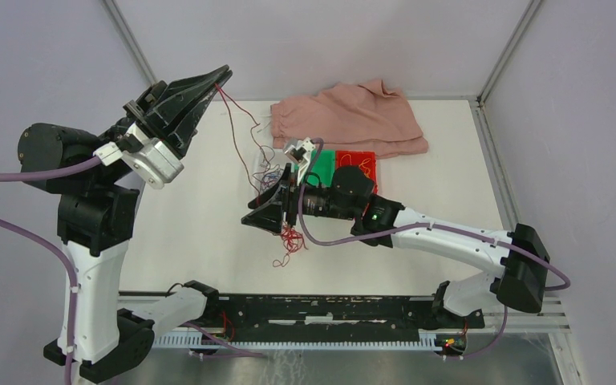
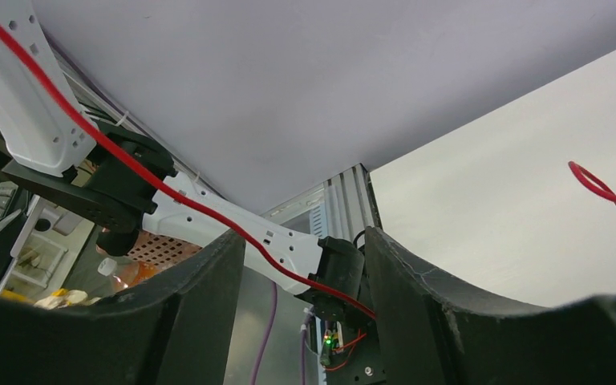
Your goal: Untangle the cables
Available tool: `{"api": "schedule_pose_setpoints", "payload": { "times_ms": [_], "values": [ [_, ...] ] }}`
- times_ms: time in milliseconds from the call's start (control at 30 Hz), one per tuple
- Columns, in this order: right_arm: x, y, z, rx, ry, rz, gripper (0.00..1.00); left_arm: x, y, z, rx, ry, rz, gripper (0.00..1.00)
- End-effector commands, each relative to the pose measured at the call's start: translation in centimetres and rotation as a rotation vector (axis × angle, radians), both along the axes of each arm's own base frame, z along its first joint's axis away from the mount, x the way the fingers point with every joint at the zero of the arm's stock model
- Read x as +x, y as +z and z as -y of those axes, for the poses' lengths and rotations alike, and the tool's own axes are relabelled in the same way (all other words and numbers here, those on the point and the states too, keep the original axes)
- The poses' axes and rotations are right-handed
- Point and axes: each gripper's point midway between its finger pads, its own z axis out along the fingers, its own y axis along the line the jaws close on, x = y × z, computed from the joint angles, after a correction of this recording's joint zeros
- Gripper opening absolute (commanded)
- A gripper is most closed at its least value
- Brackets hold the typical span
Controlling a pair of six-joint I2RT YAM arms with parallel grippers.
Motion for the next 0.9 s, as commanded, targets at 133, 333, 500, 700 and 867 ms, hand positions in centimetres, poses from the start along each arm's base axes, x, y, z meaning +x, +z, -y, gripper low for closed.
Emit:
{"api": "schedule_pose_setpoints", "payload": {
  "times_ms": [133, 333, 500, 700, 867],
  "values": [
    [-0.5, 0.6, -1.6, 0.047, 0.055, -0.025, 0.54, -0.3, 1.5, 0.0, -0.012, -0.002, 0.08, 0.03],
    [-0.8, -5.7, -4.6, -0.06, 0.07, -0.08, 0.45, 0.0, 2.6, 0.0, -0.031, 0.002, 0.104, 0.03],
    [0.3, -10.6, -5.3, -0.143, 0.013, -0.11, 0.44, -0.5, 3.6, -0.3, -0.05, 0.006, 0.135, 0.03],
    [0.9, -15.6, -5.1, -0.237, -0.024, -0.142, 0.41, -1.6, 6.1, -1.0, -0.088, 0.023, 0.199, 0.03],
    [1.6, -20.4, -4.1, -0.325, -0.086, -0.164, 0.39, -2.5, 9.6, -2.4, -0.157, 0.083, 0.318, 0.03]
  ]
}}
